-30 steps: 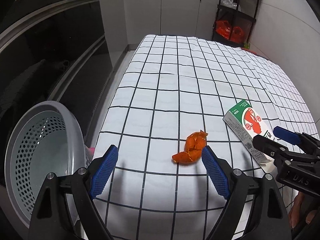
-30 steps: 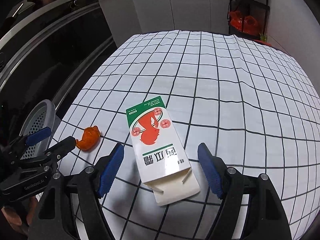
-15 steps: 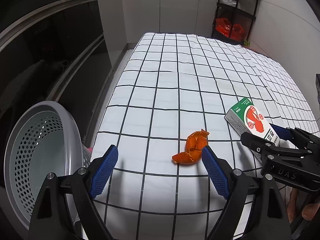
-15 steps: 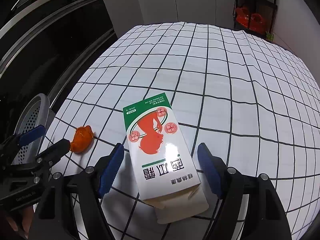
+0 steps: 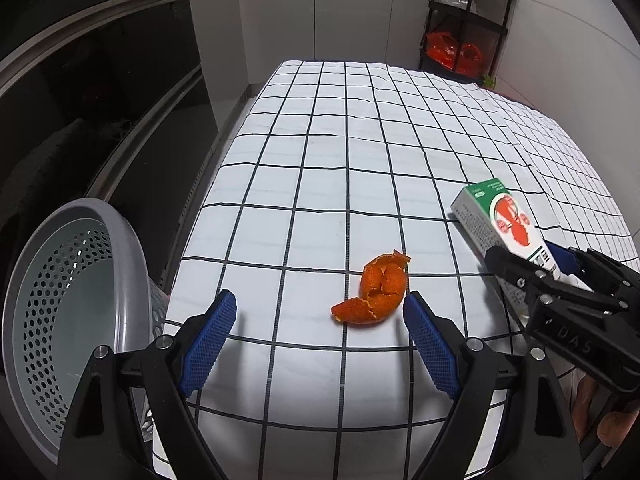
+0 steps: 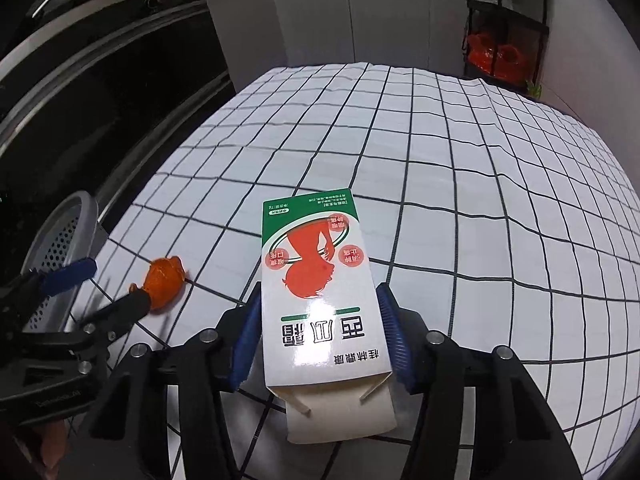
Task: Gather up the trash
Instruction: 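Grasp the white-and-green carton with the right gripper, then grasp the orange peel with the left gripper while the right holds the carton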
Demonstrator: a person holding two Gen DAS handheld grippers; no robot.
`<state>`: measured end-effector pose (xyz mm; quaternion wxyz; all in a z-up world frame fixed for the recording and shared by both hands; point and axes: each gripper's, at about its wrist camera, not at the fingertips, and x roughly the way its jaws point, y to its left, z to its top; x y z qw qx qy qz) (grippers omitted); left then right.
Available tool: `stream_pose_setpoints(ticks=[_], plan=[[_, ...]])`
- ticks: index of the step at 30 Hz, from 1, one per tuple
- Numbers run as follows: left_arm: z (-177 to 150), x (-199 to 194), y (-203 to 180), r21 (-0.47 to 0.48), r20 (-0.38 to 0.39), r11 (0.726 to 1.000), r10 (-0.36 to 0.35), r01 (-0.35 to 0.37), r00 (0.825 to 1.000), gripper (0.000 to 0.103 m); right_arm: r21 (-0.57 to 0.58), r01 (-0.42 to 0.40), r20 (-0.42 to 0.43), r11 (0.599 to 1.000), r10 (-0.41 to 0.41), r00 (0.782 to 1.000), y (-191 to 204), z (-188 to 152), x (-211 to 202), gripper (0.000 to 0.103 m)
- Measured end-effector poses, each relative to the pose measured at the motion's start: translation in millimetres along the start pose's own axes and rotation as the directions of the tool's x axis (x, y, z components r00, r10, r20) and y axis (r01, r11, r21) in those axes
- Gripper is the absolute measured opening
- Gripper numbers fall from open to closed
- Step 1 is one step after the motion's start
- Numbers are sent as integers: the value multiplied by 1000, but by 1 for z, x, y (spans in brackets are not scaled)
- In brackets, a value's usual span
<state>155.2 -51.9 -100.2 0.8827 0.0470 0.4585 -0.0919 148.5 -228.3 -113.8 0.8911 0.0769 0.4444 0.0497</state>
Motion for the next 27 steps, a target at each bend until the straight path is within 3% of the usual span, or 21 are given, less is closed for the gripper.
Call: stream_pose_setpoints(ticks=[13, 15, 21, 25, 27], plan=[[5, 15, -16, 8, -11, 1000, -7, 7, 1000, 83, 121, -95, 40, 988, 91, 995, -23, -1, -8, 53], [7, 15, -19, 12, -7, 1000, -8, 9, 1000, 79, 125, -101, 43, 987, 96, 994, -24, -2, -9, 53], [6, 19, -25, 26, -16, 1000, -10, 11, 1000, 57, 134, -108, 49, 985, 102, 994, -27, -2, -9, 53], [6, 16, -28, 33, -12, 999, -21, 21, 1000, 21, 136, -108, 46, 985, 103, 994, -27, -2, -9, 53], [6, 14, -27, 26, -10, 999, -29, 29, 1000, 19, 138, -109, 46, 985, 103, 994, -28, -2, -9, 53]])
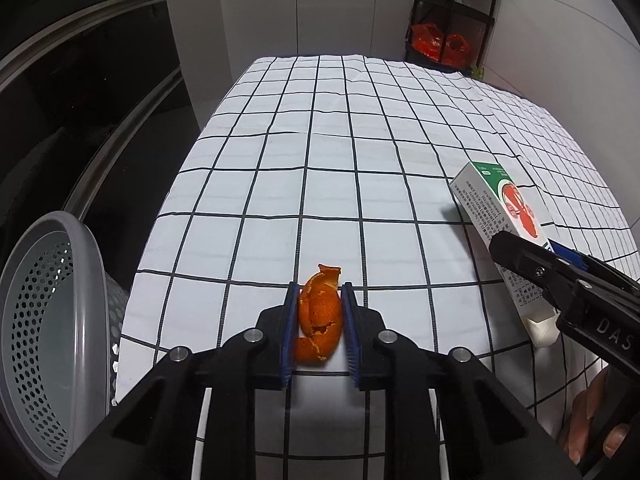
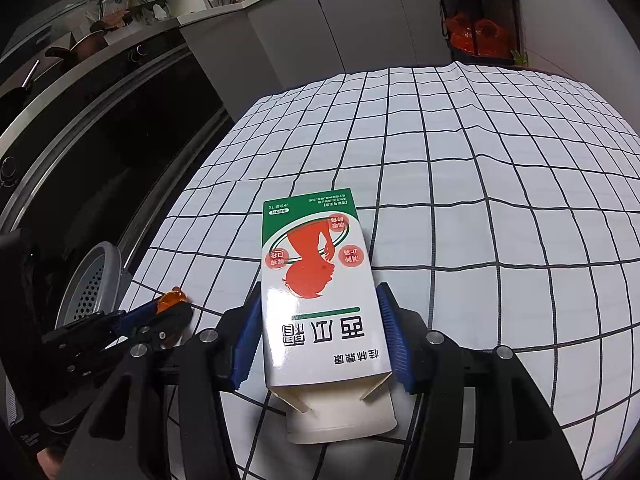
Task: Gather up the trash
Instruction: 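Grasp the orange peel with the left gripper while the right holds the carton, then carry the orange peel and carton over the grey basket with both grippers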
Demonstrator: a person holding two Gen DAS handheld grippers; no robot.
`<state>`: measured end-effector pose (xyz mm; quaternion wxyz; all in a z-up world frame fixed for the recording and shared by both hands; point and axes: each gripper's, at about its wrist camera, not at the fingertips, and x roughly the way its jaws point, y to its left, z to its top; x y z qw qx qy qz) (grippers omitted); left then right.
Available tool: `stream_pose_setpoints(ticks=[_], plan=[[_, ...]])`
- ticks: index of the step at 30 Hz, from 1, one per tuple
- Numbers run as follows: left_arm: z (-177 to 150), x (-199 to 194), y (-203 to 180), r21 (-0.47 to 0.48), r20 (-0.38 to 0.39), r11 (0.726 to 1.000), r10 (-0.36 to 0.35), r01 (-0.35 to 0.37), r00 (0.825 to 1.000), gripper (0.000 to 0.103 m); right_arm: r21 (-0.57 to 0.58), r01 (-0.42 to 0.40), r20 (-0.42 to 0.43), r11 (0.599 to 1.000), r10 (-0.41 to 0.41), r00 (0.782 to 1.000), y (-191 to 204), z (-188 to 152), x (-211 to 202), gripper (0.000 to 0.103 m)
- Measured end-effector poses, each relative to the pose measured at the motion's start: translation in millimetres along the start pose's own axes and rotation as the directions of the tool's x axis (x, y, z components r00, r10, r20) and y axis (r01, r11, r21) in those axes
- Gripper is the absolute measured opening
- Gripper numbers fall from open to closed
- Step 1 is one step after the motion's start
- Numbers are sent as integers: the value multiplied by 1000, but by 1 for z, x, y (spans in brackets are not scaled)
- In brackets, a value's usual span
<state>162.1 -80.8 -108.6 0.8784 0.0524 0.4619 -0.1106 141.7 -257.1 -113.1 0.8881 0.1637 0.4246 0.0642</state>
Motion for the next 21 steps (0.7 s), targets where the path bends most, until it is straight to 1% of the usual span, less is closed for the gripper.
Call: stream_pose_setpoints(ticks=[3, 8, 13, 18, 21], plan=[[0, -2, 3, -15, -1, 1000, -9, 9, 1000, 18, 2, 1, 1, 1000, -1, 1000, 0, 0, 0, 53], [-1, -15, 13, -21, 19, 1000, -10, 10, 1000, 18, -10, 13, 8, 1000, -13, 1000, 4, 0, -2, 53], [1, -36, 26, -29, 60, 1000, 12, -10, 998, 18, -18, 10, 10, 1000, -10, 1000, 13, 3, -10, 53], [-2, -62, 50, -52, 95, 998, 51, -46, 994, 18, -65, 8, 34, 998, -6, 999, 40, 6, -31, 53], [-8, -77, 72, -82, 107, 994, 84, -75, 991, 18, -113, 0, 47, 994, 6, 999, 65, 9, -44, 53]])
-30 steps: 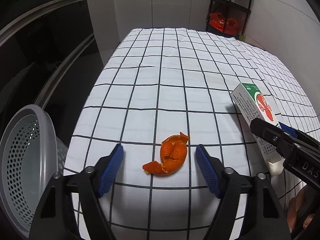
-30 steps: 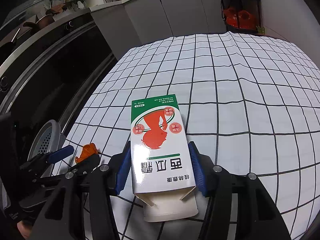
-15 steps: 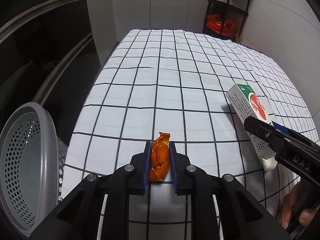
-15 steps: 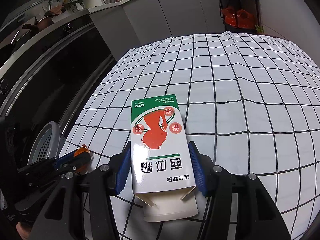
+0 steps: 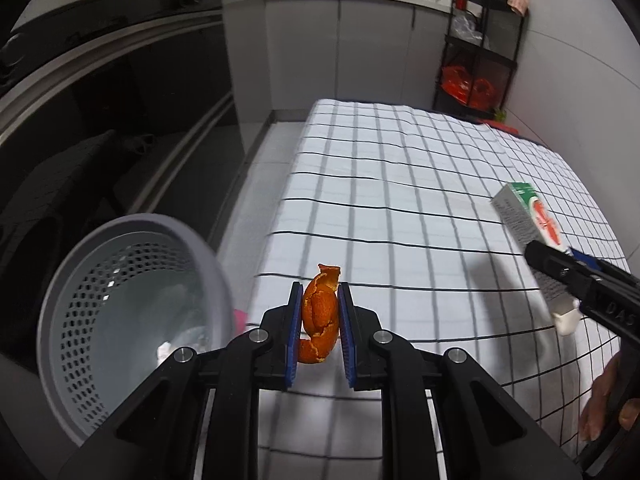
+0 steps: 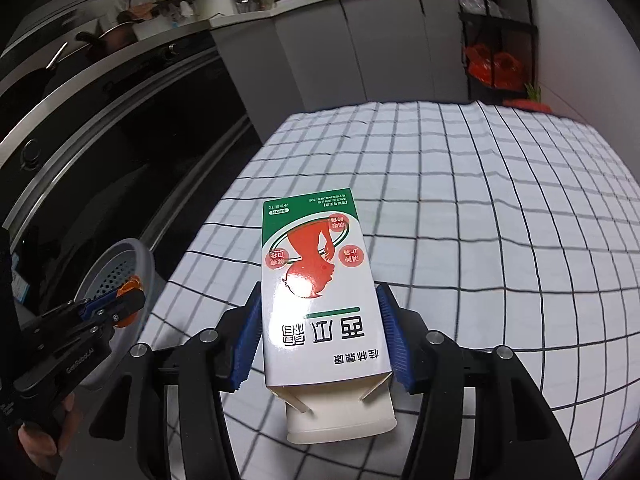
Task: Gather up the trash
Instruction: 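Carry the orange peel and carton over the grey basket with both grippers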
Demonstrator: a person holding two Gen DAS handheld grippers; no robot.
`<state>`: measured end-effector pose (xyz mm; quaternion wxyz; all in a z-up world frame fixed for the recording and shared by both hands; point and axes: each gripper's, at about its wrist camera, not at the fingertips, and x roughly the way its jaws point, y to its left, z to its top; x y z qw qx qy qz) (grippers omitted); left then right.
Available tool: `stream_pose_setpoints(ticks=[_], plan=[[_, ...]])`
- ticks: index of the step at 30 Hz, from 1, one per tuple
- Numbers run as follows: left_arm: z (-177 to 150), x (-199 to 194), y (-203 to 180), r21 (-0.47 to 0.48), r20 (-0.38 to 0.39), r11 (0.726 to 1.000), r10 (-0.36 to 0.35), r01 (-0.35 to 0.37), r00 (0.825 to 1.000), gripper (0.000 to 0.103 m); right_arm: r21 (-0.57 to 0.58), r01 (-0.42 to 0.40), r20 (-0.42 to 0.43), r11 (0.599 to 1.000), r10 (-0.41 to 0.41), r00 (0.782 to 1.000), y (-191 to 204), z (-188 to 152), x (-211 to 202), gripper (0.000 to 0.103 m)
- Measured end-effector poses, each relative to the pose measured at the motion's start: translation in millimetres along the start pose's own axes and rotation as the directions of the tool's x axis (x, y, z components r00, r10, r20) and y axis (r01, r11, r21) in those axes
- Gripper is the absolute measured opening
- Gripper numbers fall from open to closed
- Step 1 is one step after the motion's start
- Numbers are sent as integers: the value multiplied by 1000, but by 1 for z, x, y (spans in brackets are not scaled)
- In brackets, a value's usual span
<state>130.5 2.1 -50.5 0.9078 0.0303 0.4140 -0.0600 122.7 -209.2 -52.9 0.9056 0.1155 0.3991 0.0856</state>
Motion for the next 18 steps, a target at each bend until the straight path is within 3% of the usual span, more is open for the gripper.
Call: stream_pose_setpoints(ticks=[8, 18], plan=[[-10, -33, 84, -106, 19, 986, 131, -128, 991, 18, -98, -100, 1, 990, 100, 995, 78, 11, -9, 53], [-24, -47, 166, -218, -16, 940, 264, -261, 964, 18, -191, -237, -90, 953, 223, 971, 186, 10, 30, 53]])
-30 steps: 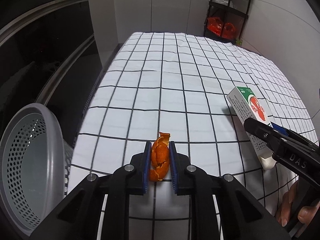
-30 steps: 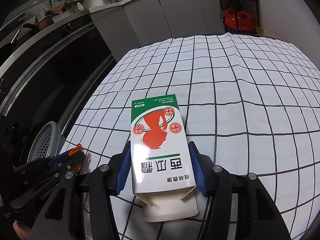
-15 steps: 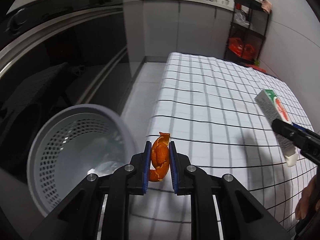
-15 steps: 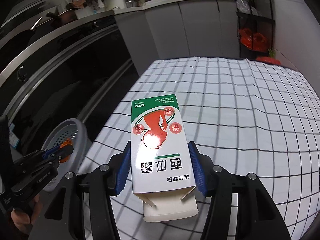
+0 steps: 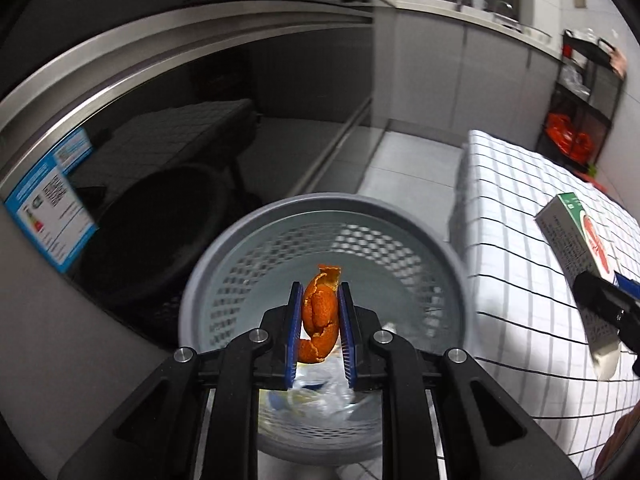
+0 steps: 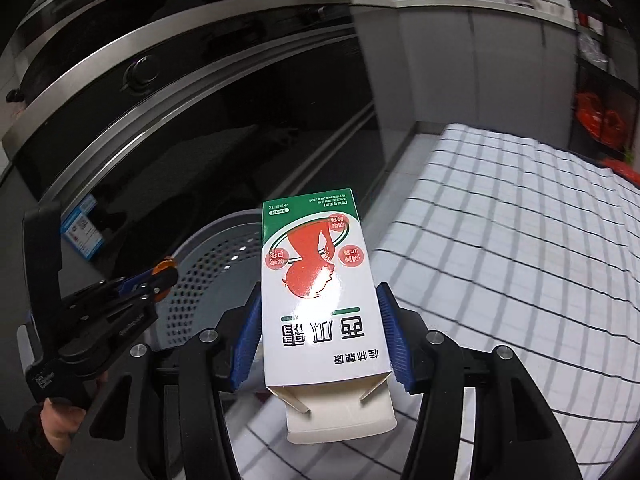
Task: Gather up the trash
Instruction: 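Carry the orange peel and carton over the grey basket with both grippers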
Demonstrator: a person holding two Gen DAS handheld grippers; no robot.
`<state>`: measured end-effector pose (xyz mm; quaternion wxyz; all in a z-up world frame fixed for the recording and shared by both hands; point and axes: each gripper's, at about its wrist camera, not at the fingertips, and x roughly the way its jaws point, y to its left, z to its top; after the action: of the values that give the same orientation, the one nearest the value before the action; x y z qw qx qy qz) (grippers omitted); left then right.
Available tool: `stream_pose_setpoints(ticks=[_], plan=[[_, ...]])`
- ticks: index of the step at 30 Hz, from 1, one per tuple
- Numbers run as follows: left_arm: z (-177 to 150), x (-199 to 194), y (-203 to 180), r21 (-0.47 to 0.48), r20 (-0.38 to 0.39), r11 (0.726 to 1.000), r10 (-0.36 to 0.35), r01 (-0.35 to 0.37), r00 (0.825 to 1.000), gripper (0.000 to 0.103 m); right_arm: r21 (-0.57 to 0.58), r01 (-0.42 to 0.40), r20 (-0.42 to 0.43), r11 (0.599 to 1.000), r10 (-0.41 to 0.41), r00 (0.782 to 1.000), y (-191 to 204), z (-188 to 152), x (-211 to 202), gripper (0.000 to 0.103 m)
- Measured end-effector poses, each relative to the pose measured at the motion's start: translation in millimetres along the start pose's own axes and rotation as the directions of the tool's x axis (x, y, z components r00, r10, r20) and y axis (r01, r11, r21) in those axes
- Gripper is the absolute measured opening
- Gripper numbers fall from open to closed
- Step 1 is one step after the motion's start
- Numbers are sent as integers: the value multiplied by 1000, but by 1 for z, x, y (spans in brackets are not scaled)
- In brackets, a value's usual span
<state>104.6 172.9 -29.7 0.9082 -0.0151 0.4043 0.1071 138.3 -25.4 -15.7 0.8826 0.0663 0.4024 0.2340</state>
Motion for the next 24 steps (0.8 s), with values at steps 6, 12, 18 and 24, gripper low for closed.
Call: stream_pose_setpoints(ticks=[6, 12, 18, 24], plan=[[2, 13, 19, -17, -18, 999, 30, -30, 999, 18, -20, -56, -45, 998, 55, 997, 33, 7, 33, 53], [-1, 26, 25, -34, -46, 999, 37, -39, 998, 18, -27, -76, -116, 997, 73, 991, 44, 2, 62, 53], [-4, 32, 27, -39, -57, 998, 42, -45, 997, 19, -39, -75, -138, 996, 69, 988, 49, -1, 77, 53], [-4, 40, 33, -61, -76, 997, 38, -43, 996, 21, -54, -73, -133, 996, 65, 989, 50, -1, 80, 53]])
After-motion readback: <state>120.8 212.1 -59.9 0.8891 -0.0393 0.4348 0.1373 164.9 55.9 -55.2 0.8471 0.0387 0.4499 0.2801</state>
